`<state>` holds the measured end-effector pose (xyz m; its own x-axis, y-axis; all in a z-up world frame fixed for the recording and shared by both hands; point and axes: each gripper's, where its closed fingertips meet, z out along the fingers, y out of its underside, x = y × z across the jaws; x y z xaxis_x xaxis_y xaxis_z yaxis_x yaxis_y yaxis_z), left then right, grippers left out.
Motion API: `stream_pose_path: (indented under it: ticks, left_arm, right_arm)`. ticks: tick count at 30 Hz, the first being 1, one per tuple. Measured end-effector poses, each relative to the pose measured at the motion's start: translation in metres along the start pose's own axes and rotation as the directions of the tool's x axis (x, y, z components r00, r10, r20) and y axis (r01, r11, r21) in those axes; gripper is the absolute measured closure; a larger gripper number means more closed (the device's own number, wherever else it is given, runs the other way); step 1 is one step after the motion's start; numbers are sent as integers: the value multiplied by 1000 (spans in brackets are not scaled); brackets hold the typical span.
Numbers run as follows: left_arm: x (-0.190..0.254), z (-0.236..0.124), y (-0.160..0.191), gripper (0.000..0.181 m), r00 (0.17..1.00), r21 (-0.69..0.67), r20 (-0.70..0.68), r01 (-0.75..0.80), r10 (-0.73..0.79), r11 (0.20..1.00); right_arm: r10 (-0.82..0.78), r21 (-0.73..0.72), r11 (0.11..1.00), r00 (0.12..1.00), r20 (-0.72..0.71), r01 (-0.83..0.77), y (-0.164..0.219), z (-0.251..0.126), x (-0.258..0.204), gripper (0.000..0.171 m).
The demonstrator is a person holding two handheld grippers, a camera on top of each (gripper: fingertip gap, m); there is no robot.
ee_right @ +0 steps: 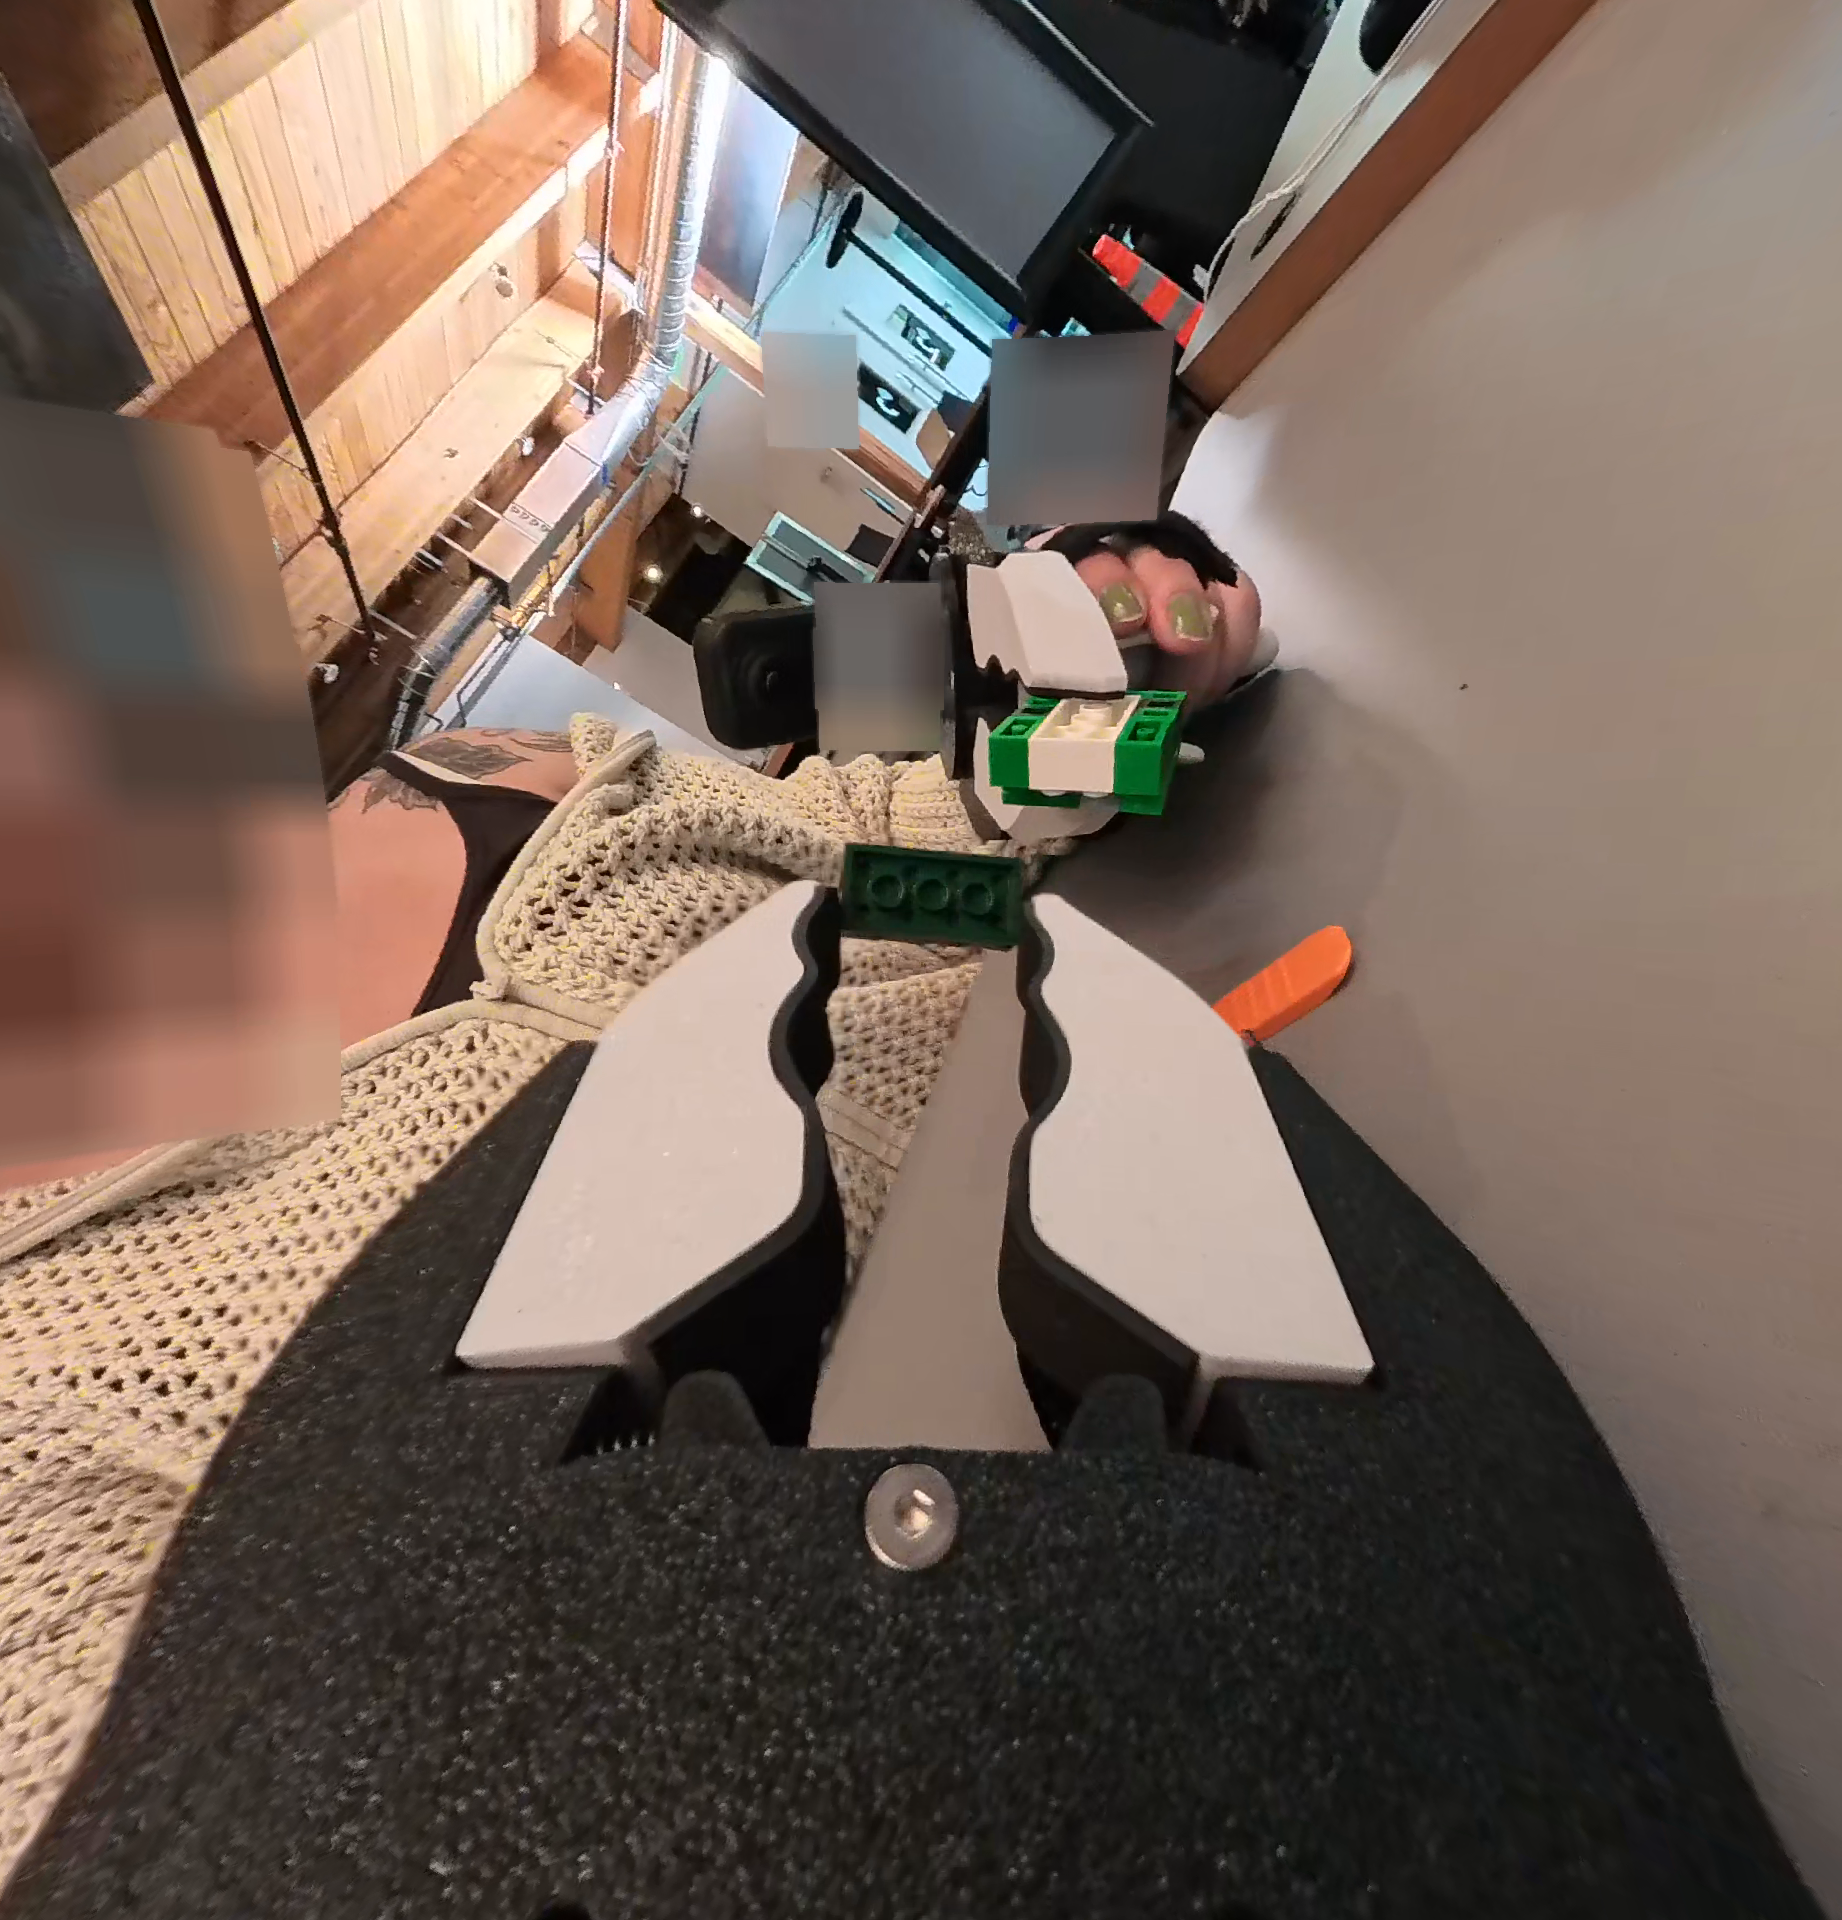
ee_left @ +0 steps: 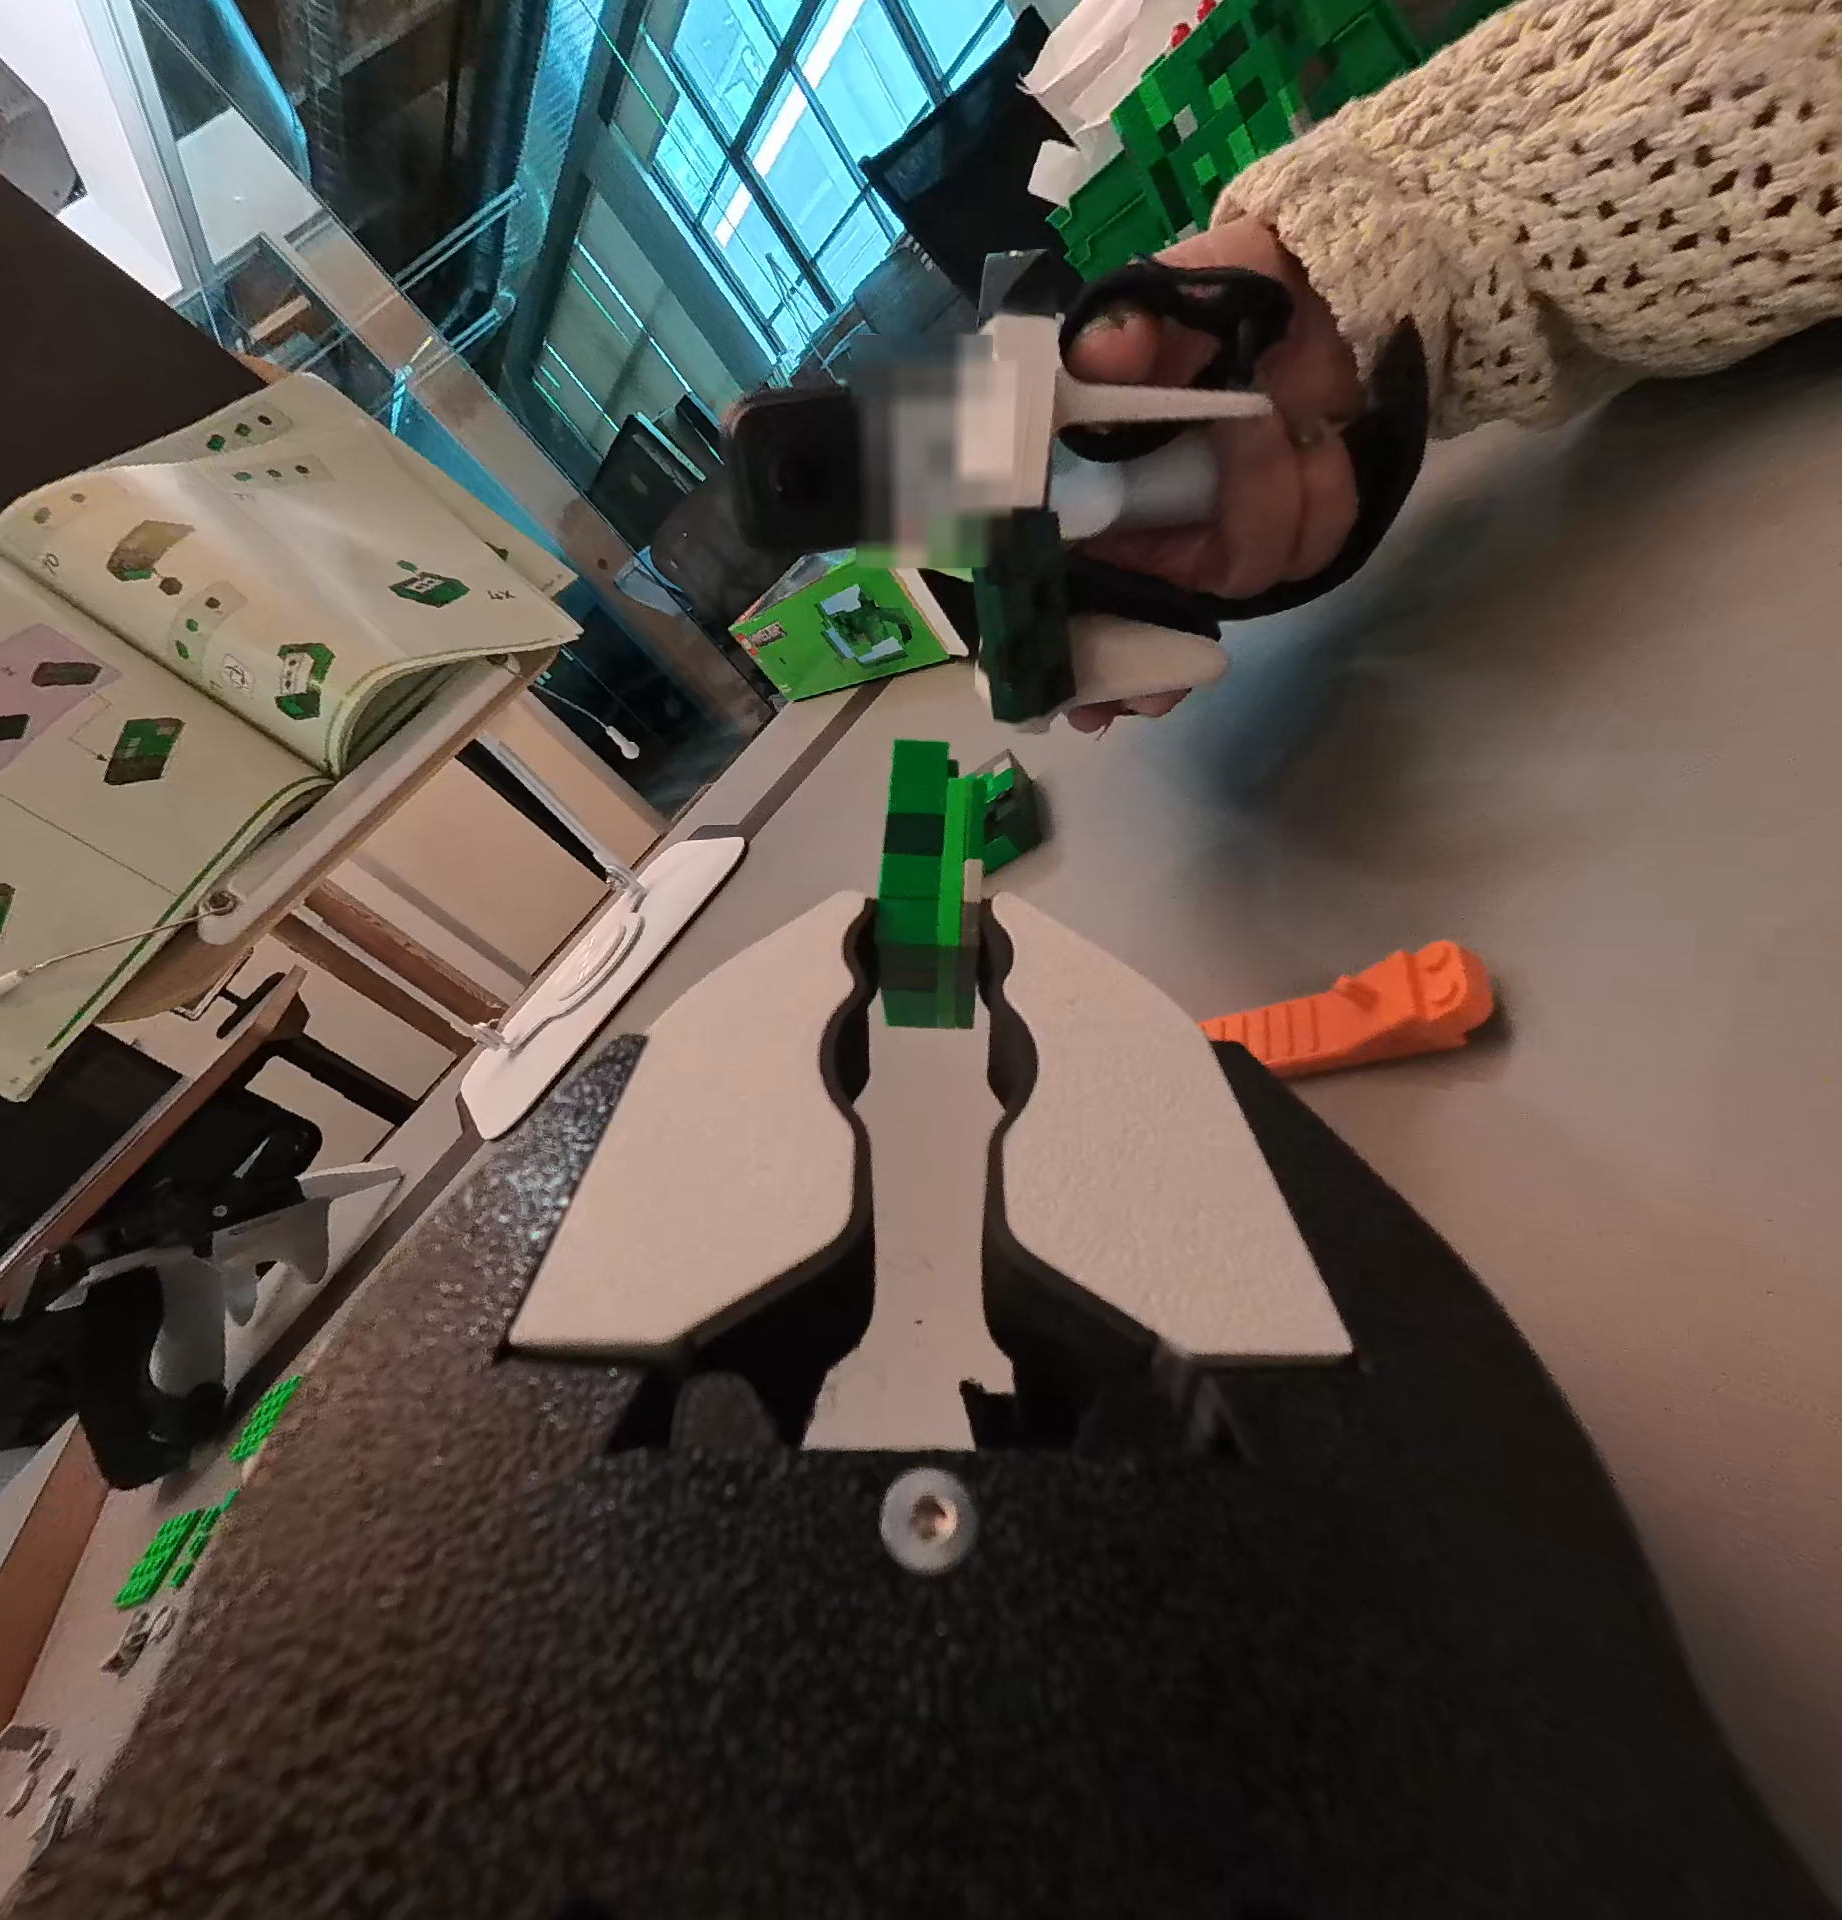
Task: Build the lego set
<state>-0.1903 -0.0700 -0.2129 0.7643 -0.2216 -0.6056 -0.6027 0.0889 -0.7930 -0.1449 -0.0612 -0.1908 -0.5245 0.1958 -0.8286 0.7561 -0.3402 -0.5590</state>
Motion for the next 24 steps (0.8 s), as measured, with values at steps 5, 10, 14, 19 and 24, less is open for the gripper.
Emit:
stream_pose_path:
  ticks: [5,10,14,19,24]
  left_arm:
    - [2,0,-1,163,1000,4,-8,-5,5,1000]
    - [6,-1,-6,163,998,34,-47,32,-31,999]
    - [7,-2,-9,163,993,50,-81,93,-89,994]
    - [-1,-4,-12,163,982,71,-74,178,-173,982]
    - [-13,-7,-13,163,950,86,-62,309,-305,947]
  right_arm:
    - [23,20,1000,998,50,-24,-2,-1,-6,139]
    - [27,19,999,998,54,-28,-2,-1,-6,139]
    - [24,12,1000,999,32,-25,-2,0,-3,139]
    - [-81,-39,996,985,-152,76,-2,3,12,139]
    - [-182,-67,983,953,-242,171,-8,4,12,139]
